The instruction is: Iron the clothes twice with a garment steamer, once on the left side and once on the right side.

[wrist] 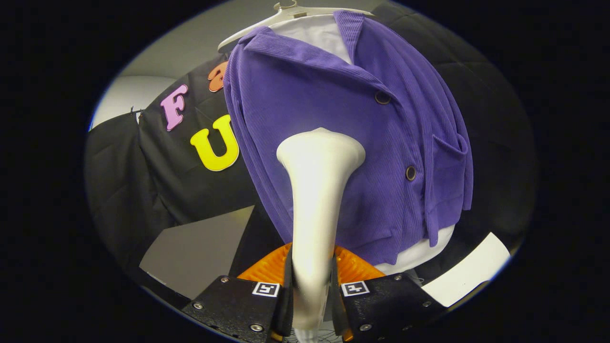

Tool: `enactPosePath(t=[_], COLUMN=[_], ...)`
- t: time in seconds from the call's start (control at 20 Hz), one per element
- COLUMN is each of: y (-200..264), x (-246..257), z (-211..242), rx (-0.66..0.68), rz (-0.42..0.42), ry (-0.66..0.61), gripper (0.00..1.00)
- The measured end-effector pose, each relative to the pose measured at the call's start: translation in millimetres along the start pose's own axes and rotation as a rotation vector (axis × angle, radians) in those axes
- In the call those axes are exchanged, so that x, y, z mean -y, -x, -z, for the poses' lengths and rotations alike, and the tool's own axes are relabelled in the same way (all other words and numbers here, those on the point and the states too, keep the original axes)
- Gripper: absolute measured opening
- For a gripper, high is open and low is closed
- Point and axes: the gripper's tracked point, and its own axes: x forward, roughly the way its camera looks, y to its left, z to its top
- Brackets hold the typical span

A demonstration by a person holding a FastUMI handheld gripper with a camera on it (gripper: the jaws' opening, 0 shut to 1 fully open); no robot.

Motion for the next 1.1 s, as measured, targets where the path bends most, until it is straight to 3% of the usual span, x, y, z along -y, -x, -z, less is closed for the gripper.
enactPosePath(t=[0.9,1.1], y=[-25,-16], x=[60,64], z=[158,176], rx=[-0.254,-0.283], rz=[0.115,0.113], ry=[-0.085,-0.116], gripper=[0.33,0.33])
